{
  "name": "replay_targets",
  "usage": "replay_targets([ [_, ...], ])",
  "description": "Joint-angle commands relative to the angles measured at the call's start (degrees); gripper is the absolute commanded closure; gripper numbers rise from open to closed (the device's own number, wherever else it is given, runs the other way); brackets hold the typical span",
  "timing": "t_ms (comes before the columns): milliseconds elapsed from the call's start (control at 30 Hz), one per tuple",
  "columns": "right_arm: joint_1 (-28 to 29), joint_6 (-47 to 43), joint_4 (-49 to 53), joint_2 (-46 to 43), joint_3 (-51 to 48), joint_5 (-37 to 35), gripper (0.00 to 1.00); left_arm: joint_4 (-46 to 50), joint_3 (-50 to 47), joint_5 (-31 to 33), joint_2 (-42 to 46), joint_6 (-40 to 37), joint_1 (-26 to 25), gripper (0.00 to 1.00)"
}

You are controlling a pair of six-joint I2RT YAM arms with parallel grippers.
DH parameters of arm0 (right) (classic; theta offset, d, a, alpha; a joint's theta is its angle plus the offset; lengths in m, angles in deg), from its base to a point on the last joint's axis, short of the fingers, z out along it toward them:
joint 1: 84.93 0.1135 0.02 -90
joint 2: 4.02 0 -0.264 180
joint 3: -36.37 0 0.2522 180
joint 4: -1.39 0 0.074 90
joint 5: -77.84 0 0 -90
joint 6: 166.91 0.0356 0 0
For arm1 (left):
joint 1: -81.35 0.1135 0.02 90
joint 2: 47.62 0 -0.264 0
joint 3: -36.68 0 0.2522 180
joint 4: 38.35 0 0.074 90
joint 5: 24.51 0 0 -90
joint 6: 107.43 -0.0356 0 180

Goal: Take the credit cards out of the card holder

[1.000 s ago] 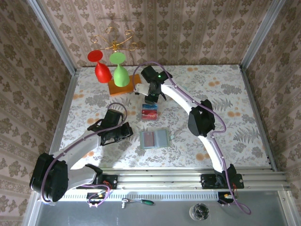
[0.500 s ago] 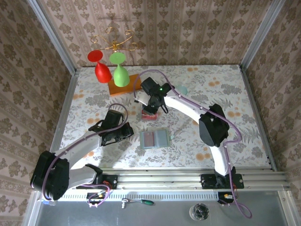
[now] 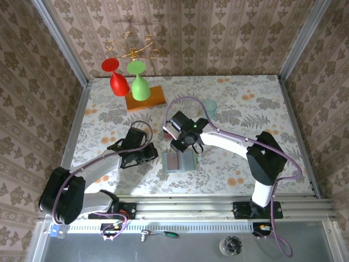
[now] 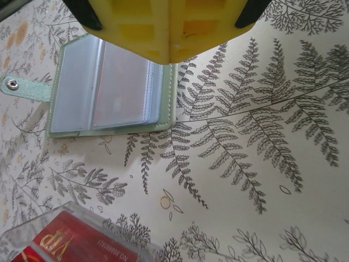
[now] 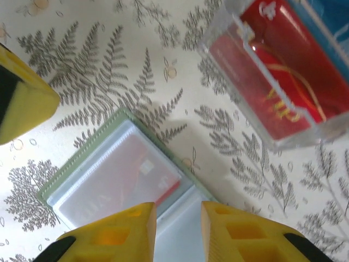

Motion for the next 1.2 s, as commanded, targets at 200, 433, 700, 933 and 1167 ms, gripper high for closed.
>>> replay_targets([
  [200,0.23,17.51,-11.81,-5.23,-10.52,7.42,0.73,-3.16,-0.49,-0.09,-3.54,2.15,-3.82,0.94],
  [433,0.23,25.13,-17.45,-6.06,-16.46,11.38,0.74,-5.72,-3.12,1.04,-3.68,4.70,-6.46,0.94],
  [700,0.28,28.30,-18.89,-6.30,-18.64,15.10,0.74,-6.58,-4.50,1.69,-3.89,5.78,-7.69,0.94],
  [933,0.52,32.01,-22.24,-6.44,-20.32,15.95,0.74,-6.72,-4.45,1.47,-4.78,5.71,-7.86,0.94],
  [1167,0.52,36.01,-21.80,-5.08,-19.55,15.85,0.75,-6.26,-3.54,1.52,-6.38,4.93,-7.85,0.94],
])
